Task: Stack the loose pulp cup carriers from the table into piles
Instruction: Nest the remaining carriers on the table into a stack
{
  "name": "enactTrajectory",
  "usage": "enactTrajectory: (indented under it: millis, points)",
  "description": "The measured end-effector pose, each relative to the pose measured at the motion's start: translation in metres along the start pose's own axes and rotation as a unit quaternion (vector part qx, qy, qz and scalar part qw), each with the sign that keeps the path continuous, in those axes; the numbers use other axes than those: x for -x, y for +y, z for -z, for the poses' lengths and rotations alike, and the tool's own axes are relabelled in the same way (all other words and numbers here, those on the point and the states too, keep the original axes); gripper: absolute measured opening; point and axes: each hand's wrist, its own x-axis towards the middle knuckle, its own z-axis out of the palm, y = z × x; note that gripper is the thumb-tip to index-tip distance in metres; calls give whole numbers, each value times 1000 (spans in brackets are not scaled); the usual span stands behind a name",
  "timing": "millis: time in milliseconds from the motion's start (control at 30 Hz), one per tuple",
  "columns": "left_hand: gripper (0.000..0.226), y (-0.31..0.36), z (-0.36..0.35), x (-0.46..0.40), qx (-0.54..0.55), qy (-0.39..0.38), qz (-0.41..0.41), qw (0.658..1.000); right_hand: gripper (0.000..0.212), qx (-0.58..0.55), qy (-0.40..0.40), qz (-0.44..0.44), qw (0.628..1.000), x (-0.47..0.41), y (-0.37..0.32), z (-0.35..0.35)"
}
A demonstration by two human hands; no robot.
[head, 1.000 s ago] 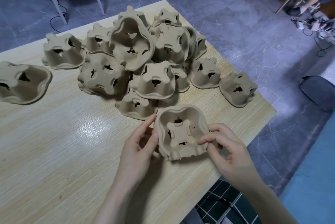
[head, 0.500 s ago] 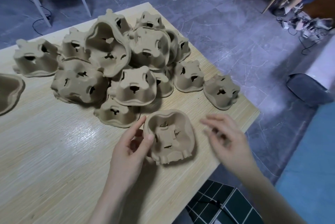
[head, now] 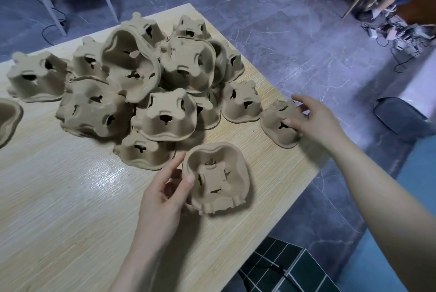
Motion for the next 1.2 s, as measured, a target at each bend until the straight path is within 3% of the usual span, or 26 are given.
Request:
enactTrajectory:
  millis: [133, 233, 567, 667, 900, 1033, 1133, 1200]
  points:
    - [45, 0, -1, -1, 6, 1, 0, 1000, 88, -10, 58, 34, 998, 20, -5, -5]
    - [41, 0, 0, -1, 7, 0, -2, 1000, 89, -56, 85, 51, 993, 47, -10, -9]
    - [41, 3, 1, -1, 11, -17, 1, 1000, 62, -49, 122, 71, 989, 93, -7, -13]
    - [40, 4, 2, -1, 10, -20, 3, 1000, 57, 10, 119, 71, 990, 103, -10, -9]
    - [41, 8, 3, 0, 15, -26, 13, 999, 23, 99, 89, 96, 986, 123, -7, -3]
    - [44, 9, 5, 2, 5, -37, 9, 999, 30, -48, 104, 106, 988, 132, 1, -8]
    - [43, 9, 7, 1, -17, -53, 1, 998, 39, -194, 116, 117, 967, 141, -7, -14]
    - [44, 7, 8, -1, -34, -56, 1, 998, 32, -272, 92, 141, 948, 147, -17, -21]
